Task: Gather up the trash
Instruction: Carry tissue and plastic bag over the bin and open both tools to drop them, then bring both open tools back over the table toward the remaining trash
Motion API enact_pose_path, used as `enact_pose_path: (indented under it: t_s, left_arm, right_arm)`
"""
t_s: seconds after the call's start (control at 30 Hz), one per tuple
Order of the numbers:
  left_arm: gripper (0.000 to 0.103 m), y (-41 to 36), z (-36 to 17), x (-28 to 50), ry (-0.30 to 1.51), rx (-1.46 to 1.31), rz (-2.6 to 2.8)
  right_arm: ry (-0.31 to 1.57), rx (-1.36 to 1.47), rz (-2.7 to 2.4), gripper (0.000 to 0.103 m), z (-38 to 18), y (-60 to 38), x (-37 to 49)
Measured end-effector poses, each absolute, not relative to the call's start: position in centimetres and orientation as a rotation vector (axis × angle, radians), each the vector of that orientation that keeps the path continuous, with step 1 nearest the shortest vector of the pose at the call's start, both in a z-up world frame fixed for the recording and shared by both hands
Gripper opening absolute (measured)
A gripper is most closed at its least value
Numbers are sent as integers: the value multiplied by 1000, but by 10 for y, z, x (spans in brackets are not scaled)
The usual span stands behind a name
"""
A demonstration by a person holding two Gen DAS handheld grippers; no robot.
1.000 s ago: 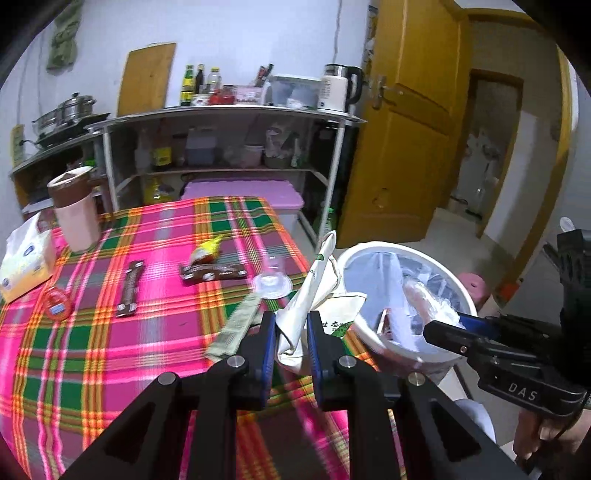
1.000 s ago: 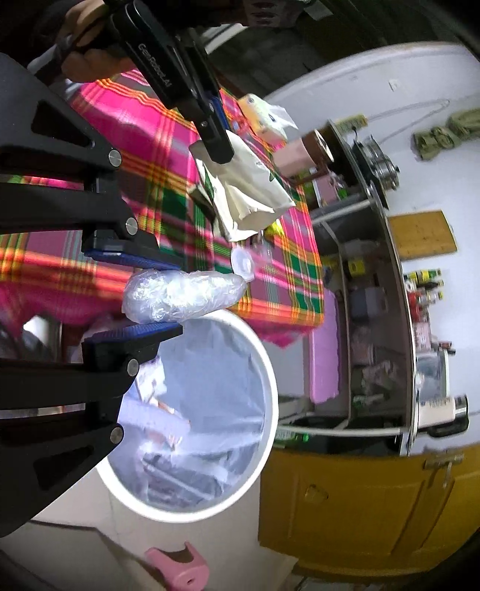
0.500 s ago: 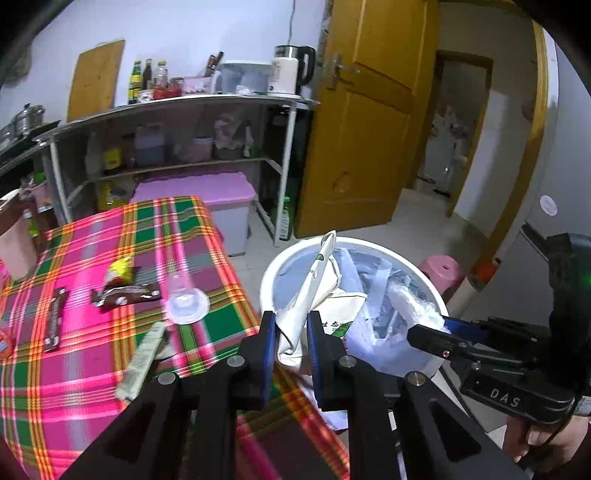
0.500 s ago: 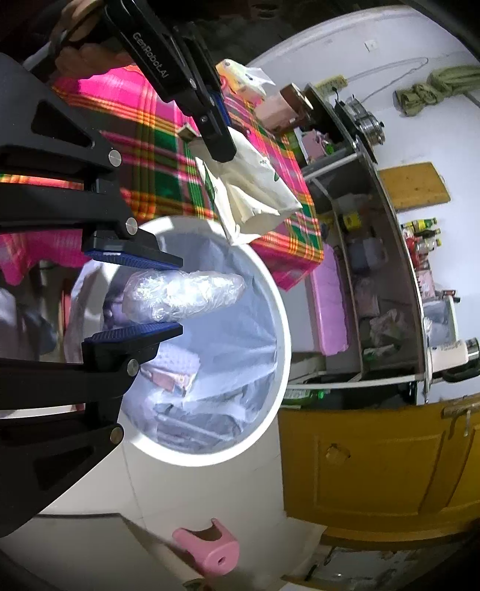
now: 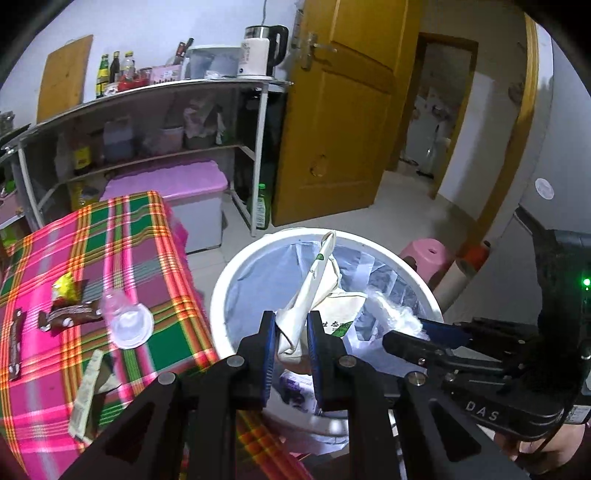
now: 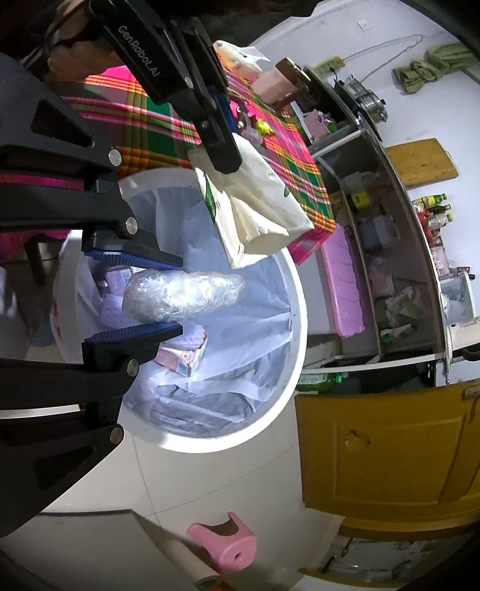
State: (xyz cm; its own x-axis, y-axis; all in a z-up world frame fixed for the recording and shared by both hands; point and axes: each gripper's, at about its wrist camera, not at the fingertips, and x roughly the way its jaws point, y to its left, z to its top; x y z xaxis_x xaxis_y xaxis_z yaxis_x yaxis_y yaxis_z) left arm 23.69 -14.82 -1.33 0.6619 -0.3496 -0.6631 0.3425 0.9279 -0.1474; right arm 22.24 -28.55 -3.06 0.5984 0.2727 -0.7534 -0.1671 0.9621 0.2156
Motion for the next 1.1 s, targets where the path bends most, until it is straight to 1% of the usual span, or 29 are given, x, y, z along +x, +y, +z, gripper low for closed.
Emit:
enact_pose_path:
  t_s: [0.17,0.23,0.27,0.3,0.43,0.47,0.5,0.57,1.1]
  left_arm:
    - [18,-156,-21,248,775,-10,-414]
    - [18,-157,-25,252,787,-10,-415]
    - [19,-157,-26,253,793,-11,-416]
    - [19,-157,-28,254,800,-13,-416]
    - [19,-156,-28,254,805,-15,-414]
    - [21,-155,-27,253,802,-14,-415]
    - [25,-156,-26,253,798,-13,-416]
    - [29,-155,-24,252,792,-15,-419]
    - [29,-121,-6,202,740,-39,-359]
  right_arm:
    - [908,126,242,31,-34,-287,227]
    - [909,130,238,33,-35,-289,228]
    - [909,132,237,38,-36,-290,228]
    - [907,135,236,41,-36,-291,228]
    - [898,137,235,41,-35,-292,227]
    - [895,136,235,41,-34,-292,226]
    - [891,137,237,41,-33,-292,225]
    - [884,136,236,41,-31,-292,223]
    - [814,131,302,41,-6,-271,186]
